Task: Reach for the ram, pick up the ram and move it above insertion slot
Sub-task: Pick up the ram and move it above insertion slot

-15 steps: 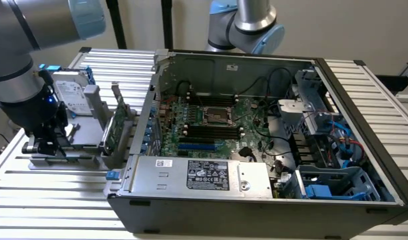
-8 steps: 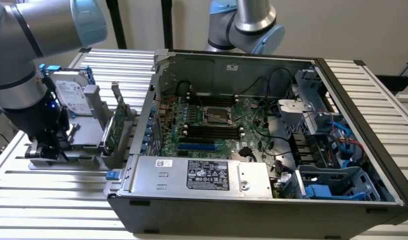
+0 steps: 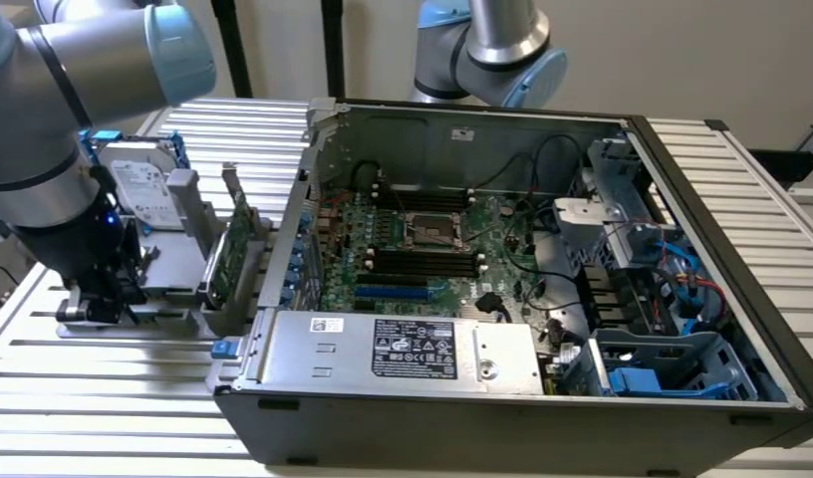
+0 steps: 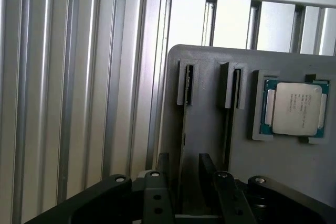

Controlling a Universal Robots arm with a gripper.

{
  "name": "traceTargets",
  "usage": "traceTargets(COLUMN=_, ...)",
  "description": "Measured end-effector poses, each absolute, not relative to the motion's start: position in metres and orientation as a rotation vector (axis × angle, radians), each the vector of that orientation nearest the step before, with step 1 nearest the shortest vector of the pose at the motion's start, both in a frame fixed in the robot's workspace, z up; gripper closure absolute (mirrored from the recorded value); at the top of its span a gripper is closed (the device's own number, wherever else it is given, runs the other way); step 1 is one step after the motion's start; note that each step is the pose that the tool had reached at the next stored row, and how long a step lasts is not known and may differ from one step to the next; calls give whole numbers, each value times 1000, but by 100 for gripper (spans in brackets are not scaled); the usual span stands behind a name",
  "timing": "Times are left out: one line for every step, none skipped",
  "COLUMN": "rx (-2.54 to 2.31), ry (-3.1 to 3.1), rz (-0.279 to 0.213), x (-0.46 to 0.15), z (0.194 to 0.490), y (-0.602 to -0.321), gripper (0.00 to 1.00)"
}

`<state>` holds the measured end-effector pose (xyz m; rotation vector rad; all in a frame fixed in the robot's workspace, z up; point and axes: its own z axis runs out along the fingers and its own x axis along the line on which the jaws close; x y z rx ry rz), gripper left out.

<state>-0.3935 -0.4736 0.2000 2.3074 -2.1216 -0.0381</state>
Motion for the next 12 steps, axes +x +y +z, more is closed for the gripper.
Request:
traceTargets(rx=2309, ry=-2123, rz=-40, x=-394, z=199, y=-474, gripper=64)
traceTargets(rx=2310, ry=-2124, rz=-43, x=-394, z=199, y=-474, gripper=64)
traceTargets(rx=2311, ry=-2125, rz=-46, x=-394, z=198, y=-474, gripper=64)
traceTargets(rx=2312, ry=-2126, rz=-48, x=-394, z=198, y=-474, gripper=64)
traceTargets(rx=2314, ry=-2127, rz=-50, x=-394, z=197, y=-474, gripper=64)
traceTargets(rx=2314, ry=-2128, rz=-52, x=-395, z=197, y=-474, gripper=64)
traceTargets(rx=2315, ry=-2128, rz=-52, x=-395, z=197, y=-474, gripper=64)
traceTargets(rx=2315, ry=-2128, rz=-53, x=-395, z=197, y=-474, gripper=64)
traceTargets(rx=2315, ry=-2128, rz=-53, x=-395, z=197, y=-474, gripper=64)
traceTargets(rx=2315, ry=-2128, rz=-53, x=-395, z=197, y=-474, gripper=64)
traceTargets(rx=2315, ry=-2128, rz=-53, x=-395, z=197, y=-474, gripper=64)
traceTargets(rx=2315, ry=-2128, rz=-53, x=-395, z=196, y=-475, gripper=64)
